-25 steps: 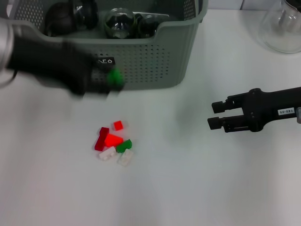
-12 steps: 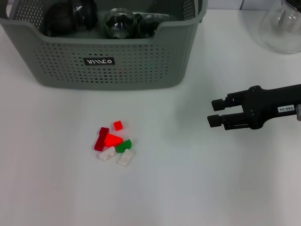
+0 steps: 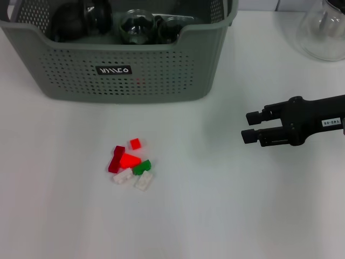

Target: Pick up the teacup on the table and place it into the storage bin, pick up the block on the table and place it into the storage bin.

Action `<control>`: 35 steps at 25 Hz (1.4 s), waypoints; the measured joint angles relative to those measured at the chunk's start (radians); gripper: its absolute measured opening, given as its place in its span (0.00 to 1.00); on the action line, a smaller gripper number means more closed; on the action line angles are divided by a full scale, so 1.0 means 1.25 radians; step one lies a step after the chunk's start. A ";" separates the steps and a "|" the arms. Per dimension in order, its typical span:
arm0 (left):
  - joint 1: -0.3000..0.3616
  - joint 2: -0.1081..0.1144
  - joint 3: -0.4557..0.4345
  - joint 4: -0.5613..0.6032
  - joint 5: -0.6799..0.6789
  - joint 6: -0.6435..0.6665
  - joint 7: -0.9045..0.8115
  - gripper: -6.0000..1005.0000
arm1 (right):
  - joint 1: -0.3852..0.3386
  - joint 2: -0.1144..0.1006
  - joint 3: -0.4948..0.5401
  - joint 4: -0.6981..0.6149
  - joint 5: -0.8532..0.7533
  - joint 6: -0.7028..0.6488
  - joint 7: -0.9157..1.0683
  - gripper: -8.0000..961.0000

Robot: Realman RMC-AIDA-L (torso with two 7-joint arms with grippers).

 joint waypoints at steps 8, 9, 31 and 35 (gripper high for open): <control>0.006 0.015 0.004 -0.047 0.007 0.002 -0.020 0.48 | 0.005 0.000 0.000 -0.001 0.000 0.003 -0.004 0.62; 0.007 0.017 0.004 -0.054 0.007 0.001 -0.021 0.49 | 0.006 0.000 0.000 -0.001 0.000 0.003 -0.004 0.62; 0.034 0.033 0.030 -0.062 0.011 0.010 -0.026 0.52 | 0.012 0.000 -0.005 0.005 -0.009 0.006 -0.004 0.62; 0.038 0.033 0.031 -0.058 0.011 0.012 -0.027 0.53 | 0.011 0.000 -0.006 0.005 -0.009 0.006 -0.004 0.62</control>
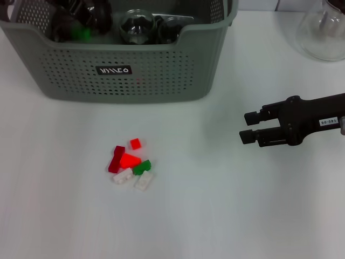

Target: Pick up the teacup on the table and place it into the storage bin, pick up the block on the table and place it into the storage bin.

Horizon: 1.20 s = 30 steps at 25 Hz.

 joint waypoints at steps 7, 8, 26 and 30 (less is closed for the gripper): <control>0.008 -0.008 -0.002 0.038 0.000 0.008 0.003 0.55 | -0.001 0.000 -0.002 -0.002 0.000 -0.002 0.000 0.62; 0.012 -0.011 -0.005 0.055 0.000 0.009 0.004 0.56 | -0.001 0.000 -0.002 -0.003 0.000 -0.002 0.000 0.62; 0.399 -0.129 -0.216 0.443 -0.807 0.155 0.274 0.69 | -0.013 -0.013 0.023 -0.002 0.001 0.000 -0.019 0.63; 0.466 -0.130 -0.203 0.428 -0.850 0.279 0.406 0.74 | -0.015 -0.014 0.042 -0.003 0.001 0.002 -0.012 0.63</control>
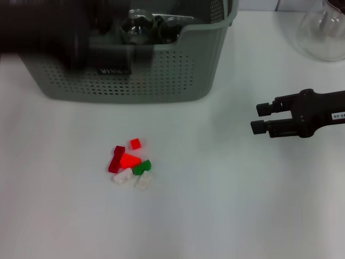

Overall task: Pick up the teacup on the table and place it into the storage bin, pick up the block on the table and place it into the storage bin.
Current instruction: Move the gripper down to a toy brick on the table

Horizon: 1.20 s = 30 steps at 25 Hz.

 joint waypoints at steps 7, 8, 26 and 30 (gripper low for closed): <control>0.047 0.004 0.112 -0.045 0.093 0.106 0.175 0.86 | 0.000 0.004 0.016 0.007 0.001 0.012 0.005 0.62; 0.039 0.004 0.140 -0.048 0.143 0.099 0.186 0.86 | 0.002 0.006 0.016 0.007 0.001 0.015 0.009 0.62; -0.224 0.001 0.514 -0.221 0.591 -0.049 0.192 0.85 | 0.001 0.025 0.016 0.023 0.000 0.040 0.040 0.62; -0.225 0.000 0.614 -0.240 0.623 -0.112 0.191 0.84 | 0.002 0.025 0.016 0.028 0.000 0.047 0.040 0.62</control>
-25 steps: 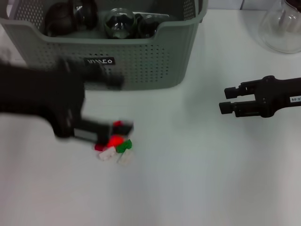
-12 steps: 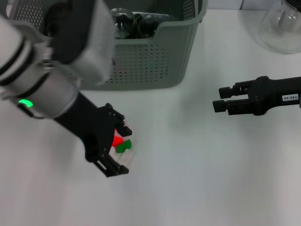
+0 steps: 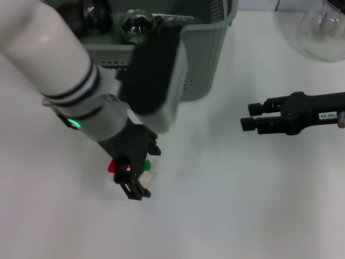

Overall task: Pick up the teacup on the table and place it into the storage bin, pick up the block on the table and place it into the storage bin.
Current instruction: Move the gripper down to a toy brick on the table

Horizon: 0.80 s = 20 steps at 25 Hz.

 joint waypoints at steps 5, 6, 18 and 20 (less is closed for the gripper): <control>-0.010 -0.001 0.077 -0.039 0.019 -0.054 -0.001 0.83 | 0.005 0.000 -0.001 0.009 0.000 0.002 -0.001 0.62; -0.013 -0.001 0.084 -0.047 0.019 -0.059 -0.002 0.83 | 0.005 0.000 0.000 0.009 0.000 0.002 -0.003 0.62; -0.029 -0.003 0.171 -0.113 0.024 -0.131 -0.004 0.82 | 0.002 0.004 -0.007 0.009 0.000 0.016 -0.009 0.62; -0.031 -0.003 0.174 -0.118 0.025 -0.135 -0.004 0.81 | 0.001 0.004 -0.007 0.009 0.000 0.016 -0.009 0.62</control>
